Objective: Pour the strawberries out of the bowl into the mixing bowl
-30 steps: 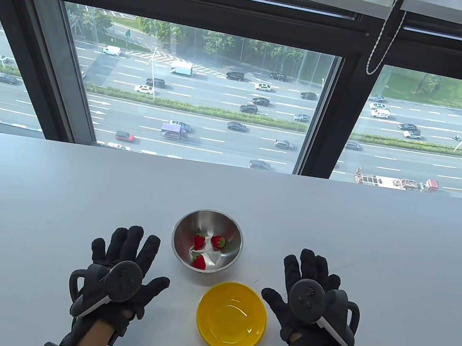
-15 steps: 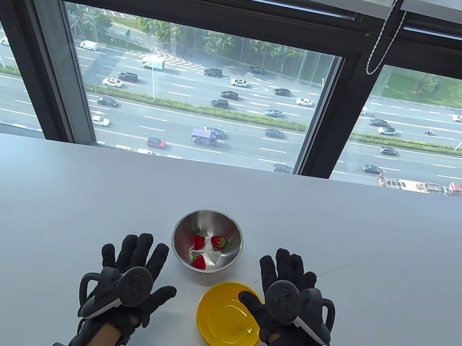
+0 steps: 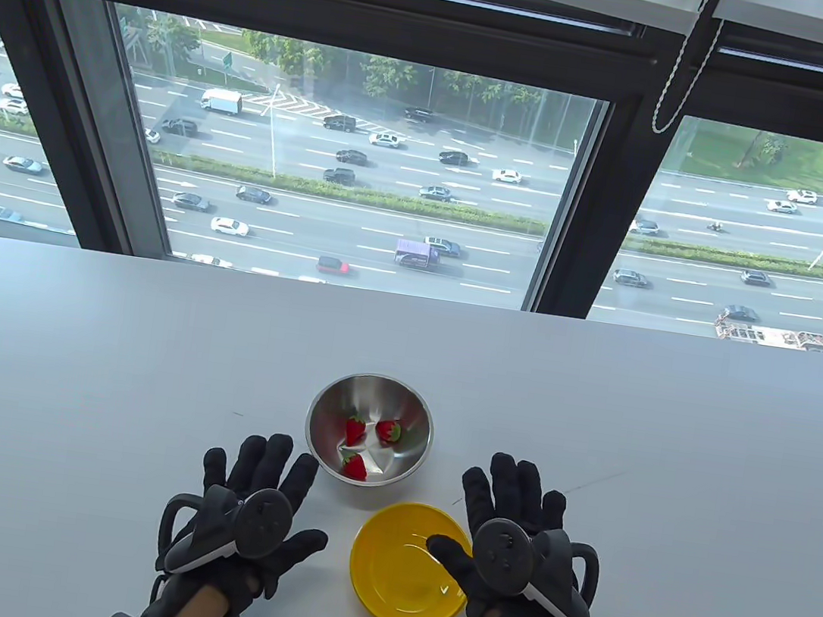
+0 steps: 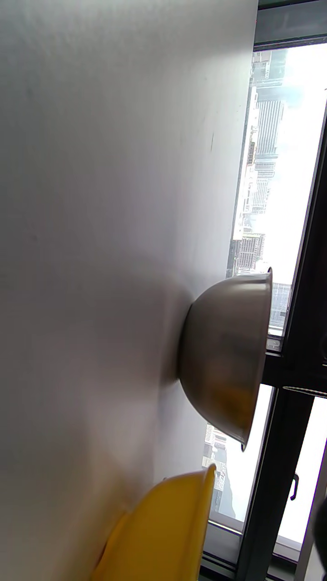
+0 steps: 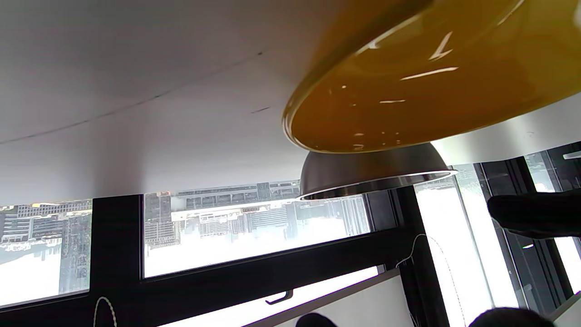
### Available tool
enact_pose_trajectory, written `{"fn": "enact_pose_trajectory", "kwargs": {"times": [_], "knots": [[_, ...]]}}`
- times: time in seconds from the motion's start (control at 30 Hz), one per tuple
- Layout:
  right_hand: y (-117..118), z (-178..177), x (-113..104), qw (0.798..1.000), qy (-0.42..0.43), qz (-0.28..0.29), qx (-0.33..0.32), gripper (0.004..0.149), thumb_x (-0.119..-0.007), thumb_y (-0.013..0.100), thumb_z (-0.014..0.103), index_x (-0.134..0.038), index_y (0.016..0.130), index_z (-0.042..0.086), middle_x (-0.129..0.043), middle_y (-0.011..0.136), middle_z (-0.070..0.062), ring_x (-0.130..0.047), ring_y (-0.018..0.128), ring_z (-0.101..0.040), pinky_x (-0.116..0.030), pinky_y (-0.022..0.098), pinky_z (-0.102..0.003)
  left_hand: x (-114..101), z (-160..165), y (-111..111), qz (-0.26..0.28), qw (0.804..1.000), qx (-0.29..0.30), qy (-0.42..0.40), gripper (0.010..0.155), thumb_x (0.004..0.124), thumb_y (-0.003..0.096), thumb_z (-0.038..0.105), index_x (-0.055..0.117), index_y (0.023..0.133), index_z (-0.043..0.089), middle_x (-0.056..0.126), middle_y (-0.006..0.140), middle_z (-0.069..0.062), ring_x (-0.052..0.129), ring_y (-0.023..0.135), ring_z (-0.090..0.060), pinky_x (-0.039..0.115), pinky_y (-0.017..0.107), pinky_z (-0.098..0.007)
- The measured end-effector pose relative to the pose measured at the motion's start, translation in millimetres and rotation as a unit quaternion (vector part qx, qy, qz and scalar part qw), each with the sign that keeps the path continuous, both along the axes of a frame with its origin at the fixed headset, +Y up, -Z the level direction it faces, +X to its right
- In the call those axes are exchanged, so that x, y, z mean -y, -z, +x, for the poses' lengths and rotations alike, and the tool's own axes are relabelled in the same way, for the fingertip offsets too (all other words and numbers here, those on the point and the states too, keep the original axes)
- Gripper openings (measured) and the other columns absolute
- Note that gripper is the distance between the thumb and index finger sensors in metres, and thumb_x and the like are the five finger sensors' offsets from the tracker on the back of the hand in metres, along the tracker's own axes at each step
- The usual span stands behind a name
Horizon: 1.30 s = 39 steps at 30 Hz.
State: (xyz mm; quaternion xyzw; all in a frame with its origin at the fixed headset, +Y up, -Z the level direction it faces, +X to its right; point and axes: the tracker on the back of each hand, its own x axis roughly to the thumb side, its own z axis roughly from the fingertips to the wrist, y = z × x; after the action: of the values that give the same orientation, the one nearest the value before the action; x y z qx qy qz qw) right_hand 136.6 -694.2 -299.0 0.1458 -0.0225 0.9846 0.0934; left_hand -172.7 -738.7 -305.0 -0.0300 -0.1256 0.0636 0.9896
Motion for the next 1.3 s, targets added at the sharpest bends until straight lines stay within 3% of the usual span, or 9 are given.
{"fn": "enact_pose_trajectory", "kwargs": {"times": [1.3], "knots": [[-1.7, 13.6, 2.8, 1.0, 0.013, -0.006, 0.006, 0.088, -0.061, 0.039, 0.071, -0.032, 0.108, 0.025, -0.012, 0.114, -0.014, -0.02, 0.106, -0.048, -0.024, 0.068, -0.075, 2.4, -3.9, 3.3, -0.007, 1.0, -0.004, -0.001, 0.092, 0.058, 0.0368, 0.076, 0.027, 0.112, 0.034, 0.008, 0.121, -0.007, 0.014, 0.113, -0.042, 0.009, 0.068, -0.073]]}}
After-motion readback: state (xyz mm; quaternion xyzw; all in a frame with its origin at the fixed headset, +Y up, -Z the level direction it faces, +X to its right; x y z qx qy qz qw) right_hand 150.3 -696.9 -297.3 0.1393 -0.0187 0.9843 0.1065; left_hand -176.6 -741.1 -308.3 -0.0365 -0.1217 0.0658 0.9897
